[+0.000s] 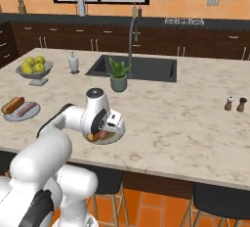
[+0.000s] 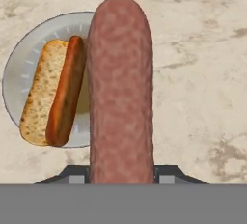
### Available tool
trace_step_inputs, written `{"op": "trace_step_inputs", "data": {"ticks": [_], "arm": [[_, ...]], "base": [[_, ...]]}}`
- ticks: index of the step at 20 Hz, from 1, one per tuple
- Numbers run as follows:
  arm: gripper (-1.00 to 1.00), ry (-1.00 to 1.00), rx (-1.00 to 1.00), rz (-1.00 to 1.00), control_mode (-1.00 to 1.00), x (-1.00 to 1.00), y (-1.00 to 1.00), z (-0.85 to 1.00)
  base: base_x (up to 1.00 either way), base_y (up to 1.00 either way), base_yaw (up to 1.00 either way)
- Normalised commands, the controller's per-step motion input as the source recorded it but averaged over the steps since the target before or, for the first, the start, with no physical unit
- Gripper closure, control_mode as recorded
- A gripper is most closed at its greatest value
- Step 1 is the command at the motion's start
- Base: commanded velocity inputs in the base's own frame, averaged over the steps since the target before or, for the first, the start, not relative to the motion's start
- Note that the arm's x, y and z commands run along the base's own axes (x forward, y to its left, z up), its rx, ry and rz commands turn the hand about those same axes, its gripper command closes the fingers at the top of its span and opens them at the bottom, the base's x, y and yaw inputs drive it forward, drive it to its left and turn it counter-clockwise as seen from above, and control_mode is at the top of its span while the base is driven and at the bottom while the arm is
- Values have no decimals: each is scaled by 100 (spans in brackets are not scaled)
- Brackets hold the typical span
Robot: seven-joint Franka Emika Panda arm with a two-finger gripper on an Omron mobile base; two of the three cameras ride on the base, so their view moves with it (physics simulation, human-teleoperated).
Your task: Place one bun and one sausage from the bowl on each plate.
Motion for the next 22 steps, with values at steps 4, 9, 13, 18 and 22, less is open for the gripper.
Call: {"op": "trace_step_inputs", "data": {"ticks": [4, 9, 13, 18, 22], "arm": [[100, 0, 0, 0, -100, 56, 6, -36], [100, 0, 0, 0, -100, 40, 1, -26], [100, 0, 0, 0, -100, 16, 0, -40], [100, 0, 0, 0, -100, 13, 0, -27], [100, 0, 0, 0, -100, 28, 0, -1]], "base": [[0, 0, 0], [0, 0, 0], [0, 0, 0], [0, 0, 0], [0, 0, 0]]}}
